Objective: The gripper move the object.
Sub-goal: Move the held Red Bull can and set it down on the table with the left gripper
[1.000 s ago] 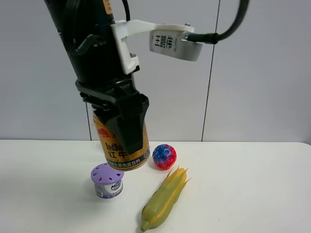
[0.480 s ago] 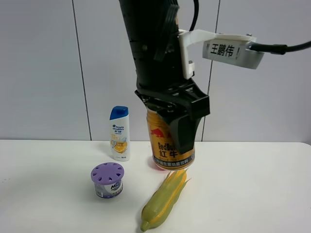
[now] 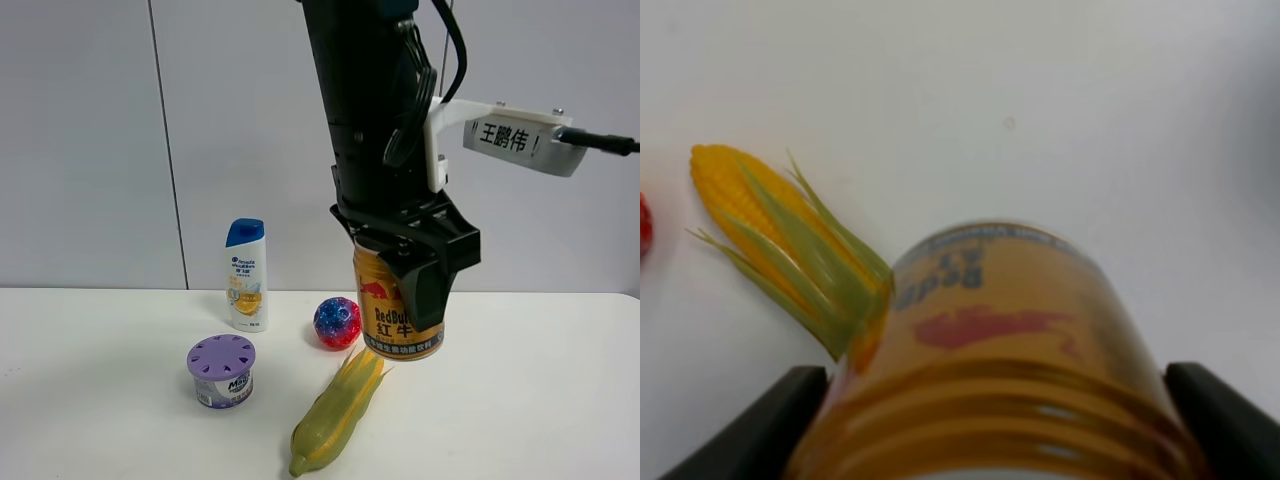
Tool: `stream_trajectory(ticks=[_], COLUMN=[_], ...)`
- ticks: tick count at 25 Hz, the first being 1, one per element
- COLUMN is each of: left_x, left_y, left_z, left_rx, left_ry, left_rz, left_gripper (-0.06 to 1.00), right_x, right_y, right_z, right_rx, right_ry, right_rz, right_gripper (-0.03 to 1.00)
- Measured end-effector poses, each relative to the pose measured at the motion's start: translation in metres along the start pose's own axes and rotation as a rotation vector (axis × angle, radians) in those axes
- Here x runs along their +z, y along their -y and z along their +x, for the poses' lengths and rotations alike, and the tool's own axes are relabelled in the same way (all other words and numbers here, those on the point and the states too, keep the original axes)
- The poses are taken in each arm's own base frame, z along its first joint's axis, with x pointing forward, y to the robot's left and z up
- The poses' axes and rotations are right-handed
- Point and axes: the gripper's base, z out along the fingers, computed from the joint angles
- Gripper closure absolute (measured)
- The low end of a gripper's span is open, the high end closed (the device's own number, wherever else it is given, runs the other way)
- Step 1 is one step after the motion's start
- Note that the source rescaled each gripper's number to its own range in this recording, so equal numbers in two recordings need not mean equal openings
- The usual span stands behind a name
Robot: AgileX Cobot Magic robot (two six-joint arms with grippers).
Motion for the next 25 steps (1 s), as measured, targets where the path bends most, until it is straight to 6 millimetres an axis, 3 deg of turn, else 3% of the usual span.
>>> stream_trajectory(ticks=[25], left_x=[0.105], left_y=[-0.007], left_z=[-0.002], left_rx=[0.055], left_ry=[-0.024], left_rz=[0.028], left_gripper=[0.94], right_x=[0.0], right_y=[0.0], right_z=[0.0], right_rx=[0.0], right_ry=[0.0], right_rz=[0.0], right_gripper=[-0.03])
